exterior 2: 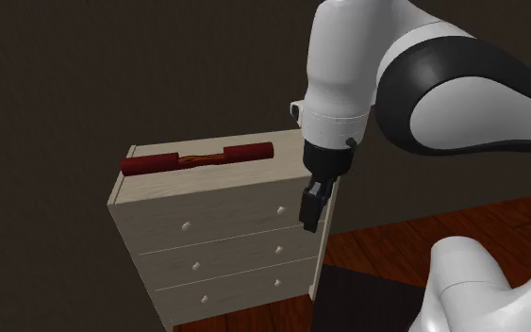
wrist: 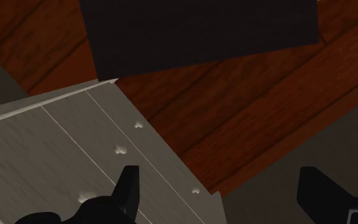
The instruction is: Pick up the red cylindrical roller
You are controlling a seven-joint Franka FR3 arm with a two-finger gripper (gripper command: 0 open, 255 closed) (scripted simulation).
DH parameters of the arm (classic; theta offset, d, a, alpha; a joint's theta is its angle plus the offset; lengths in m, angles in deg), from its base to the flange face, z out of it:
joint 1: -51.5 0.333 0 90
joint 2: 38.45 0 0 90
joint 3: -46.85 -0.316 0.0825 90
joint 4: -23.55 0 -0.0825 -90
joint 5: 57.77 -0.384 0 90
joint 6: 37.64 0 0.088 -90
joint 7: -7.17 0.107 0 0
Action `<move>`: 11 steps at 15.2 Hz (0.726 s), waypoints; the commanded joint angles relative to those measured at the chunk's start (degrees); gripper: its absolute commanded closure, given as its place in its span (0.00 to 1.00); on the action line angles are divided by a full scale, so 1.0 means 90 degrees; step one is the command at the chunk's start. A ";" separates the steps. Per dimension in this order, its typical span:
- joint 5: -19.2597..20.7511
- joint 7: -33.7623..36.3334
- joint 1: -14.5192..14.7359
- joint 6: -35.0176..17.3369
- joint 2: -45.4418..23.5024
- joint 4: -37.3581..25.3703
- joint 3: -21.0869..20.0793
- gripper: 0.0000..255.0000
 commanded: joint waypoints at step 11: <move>0.0357 -0.2254 0.0235 -0.0762 -0.2080 -0.1433 0.1325 0.00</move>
